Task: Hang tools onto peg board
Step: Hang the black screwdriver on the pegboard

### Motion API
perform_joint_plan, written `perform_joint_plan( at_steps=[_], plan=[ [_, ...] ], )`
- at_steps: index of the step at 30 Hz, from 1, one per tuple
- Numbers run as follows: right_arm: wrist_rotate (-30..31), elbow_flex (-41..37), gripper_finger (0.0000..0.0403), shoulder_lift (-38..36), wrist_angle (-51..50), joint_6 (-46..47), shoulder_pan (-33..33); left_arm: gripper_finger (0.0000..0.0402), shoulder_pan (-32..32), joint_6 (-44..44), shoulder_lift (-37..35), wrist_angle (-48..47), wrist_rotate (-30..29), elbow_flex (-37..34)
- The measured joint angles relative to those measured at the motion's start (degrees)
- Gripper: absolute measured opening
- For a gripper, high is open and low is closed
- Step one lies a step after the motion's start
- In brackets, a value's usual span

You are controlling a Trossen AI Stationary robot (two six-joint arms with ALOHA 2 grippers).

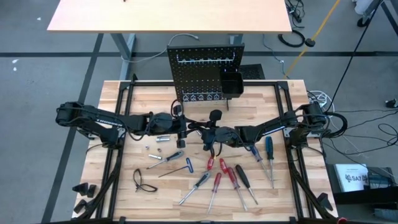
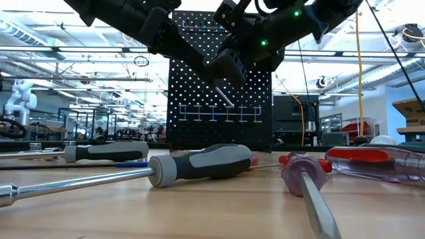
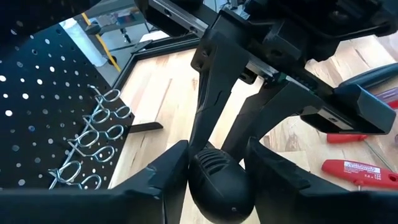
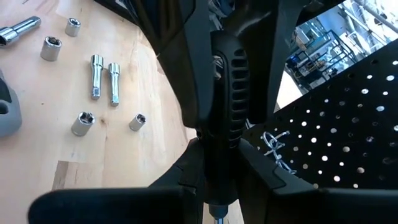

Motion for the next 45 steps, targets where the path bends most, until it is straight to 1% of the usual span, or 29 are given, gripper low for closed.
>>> perform_joint_plan(
  at_steps=[4,9,11,14,19,23,28,30,35,39,42,45],
  plan=[
    [1.24,0.00,0.0052,0.00,1.11,-2.53,0.15,0.0160,0.00,-0.17,0.00,0.02,-0.03,0.00],
    [1.22,0.00,0.0052,0.00,1.25,-2.75,0.13,0.0159,0.00,-0.38,0.00,0.07,-0.04,0.00],
    [1.26,0.00,0.0052,0.00,1.23,-2.75,0.13,0.0150,0.00,-0.39,0.00,0.04,-0.04,0.00],
    [1.53,0.00,0.0052,0.00,1.23,-2.30,0.11,0.0122,0.01,-0.38,0.00,0.13,-0.33,0.00],
    [1.66,0.00,0.0056,0.00,1.27,-2.29,0.11,0.0119,0.00,-0.36,0.00,0.60,-0.56,-0.02],
    [1.61,0.00,0.0077,0.00,1.15,-1.54,0.09,0.0119,0.00,-0.48,0.00,0.81,-1.00,-0.02],
    [1.79,0.00,0.0123,0.00,0.37,1.60,0.07,0.0119,-0.04,-1.59,0.00,0.87,-1.03,-0.02],
    [1.67,0.00,0.0143,-0.61,-2.77,5.01,0.07,0.0119,-0.04,-3.35,0.00,0.68,-1.09,-0.02],
    [1.37,0.00,0.0185,-4.24,-16.59,21.41,-0.46,0.0119,-0.02,-5.62,-0.93,-1.72,-1.36,-0.04],
    [1.31,-1.61,0.0204,-8.90,-25.34,28.65,-0.45,0.0119,1.02,-9.27,-4.30,-7.44,-1.61,-0.09],
    [1.13,-4.86,0.0207,-14.13,-30.91,35.45,-0.23,0.0119,3.26,-15.82,-9.22,-11.47,-1.51,0.44],
    [0.72,-10.78,0.0205,-20.92,-32.56,42.75,0.09,0.0119,7.42,-26.60,-12.97,-19.75,-0.55,5.11]
  ],
)
